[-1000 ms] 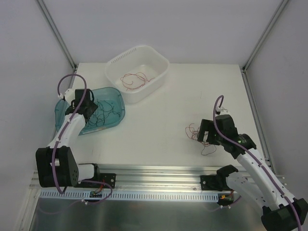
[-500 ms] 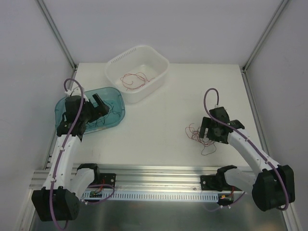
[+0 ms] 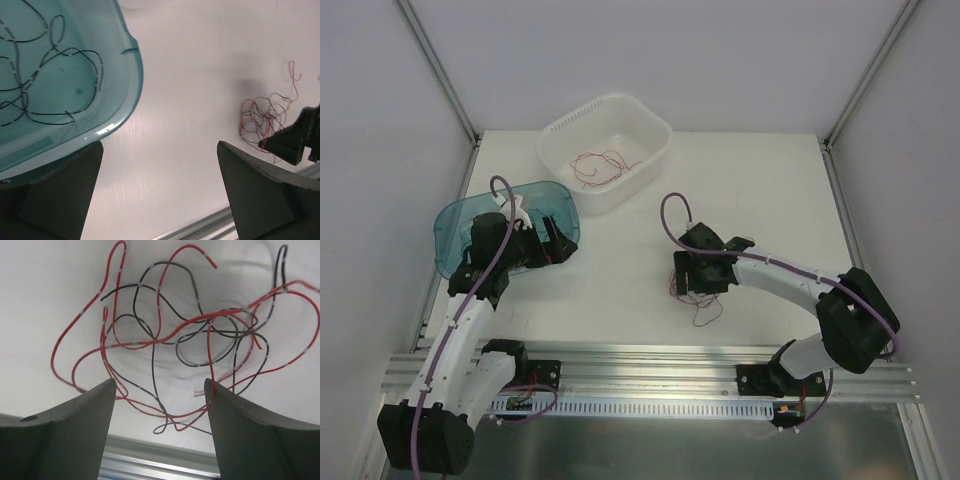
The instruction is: Untangle the cables
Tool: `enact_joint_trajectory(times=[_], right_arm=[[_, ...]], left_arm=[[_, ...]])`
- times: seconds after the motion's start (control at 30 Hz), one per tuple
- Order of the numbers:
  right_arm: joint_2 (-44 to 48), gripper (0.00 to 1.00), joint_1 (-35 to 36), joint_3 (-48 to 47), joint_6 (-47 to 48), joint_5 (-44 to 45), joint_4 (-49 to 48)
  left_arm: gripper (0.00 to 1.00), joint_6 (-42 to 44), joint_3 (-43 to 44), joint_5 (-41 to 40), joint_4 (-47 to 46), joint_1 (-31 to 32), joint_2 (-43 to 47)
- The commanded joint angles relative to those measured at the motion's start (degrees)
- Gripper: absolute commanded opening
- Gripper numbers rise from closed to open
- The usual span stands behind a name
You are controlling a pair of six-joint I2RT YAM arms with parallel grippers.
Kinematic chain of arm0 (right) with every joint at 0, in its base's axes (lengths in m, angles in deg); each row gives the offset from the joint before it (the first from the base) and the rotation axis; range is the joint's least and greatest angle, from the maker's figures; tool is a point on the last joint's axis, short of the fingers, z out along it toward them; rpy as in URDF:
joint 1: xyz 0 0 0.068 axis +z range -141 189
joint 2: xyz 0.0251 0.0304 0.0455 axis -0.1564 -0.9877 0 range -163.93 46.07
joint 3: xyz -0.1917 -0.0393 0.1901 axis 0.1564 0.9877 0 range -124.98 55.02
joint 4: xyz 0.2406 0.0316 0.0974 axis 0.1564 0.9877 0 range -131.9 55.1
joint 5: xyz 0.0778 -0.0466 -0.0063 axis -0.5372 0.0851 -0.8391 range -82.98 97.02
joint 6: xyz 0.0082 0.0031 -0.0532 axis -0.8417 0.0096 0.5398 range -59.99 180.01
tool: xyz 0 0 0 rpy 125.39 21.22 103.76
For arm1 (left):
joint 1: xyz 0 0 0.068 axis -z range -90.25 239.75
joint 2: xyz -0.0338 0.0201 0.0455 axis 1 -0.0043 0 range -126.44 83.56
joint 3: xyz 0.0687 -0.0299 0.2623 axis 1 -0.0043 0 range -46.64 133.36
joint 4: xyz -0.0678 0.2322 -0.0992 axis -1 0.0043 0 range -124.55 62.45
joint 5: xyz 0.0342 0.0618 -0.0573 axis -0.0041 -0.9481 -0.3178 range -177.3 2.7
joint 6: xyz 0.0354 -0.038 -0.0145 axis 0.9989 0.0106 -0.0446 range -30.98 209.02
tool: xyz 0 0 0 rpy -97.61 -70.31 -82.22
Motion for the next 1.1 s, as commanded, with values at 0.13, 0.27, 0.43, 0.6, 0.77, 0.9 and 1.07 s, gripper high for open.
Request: enact_joint_trajectory(times=[0.13,0.27,0.43,0.6,0.77,0.9,1.07], right_arm=[[0.23,0.70,5.63,-6.79,-6.45,3.62,0.69],[7.50,0.69,5.63,-3.99,-10.05,7.39,1.58],[14.11,0.69,5.63,-0.38,-13.75,11.53,1.58],[17.46,0.69,5.63,3.49,-18.14,11.80,-3.07],[16.76,0.69,5.72,6.13,-20.78,9.52,-8.17],[15.01,0.66,5.72,6.75,-21.49,8.28,-11.16],[11.32,0.63,6.16,6.66,-22.28,7.06,-14.59]], left_arm=[[0.99,-2.50,-0.34,2.43,-2.38,11.43,-0.76],[0.99,-9.71,0.19,-5.80,-2.38,23.36,-3.74],[0.99,-15.60,5.09,-16.19,-2.99,34.81,-13.73],[0.96,-17.71,13.00,-24.80,-3.52,43.43,-25.17],[0.92,-19.47,18.55,-26.75,-3.78,47.56,-37.22],[0.83,-20.26,20.31,-27.80,-3.70,48.71,-42.41],[0.53,-21.32,19.88,-28.86,-3.87,49.24,-45.76]])
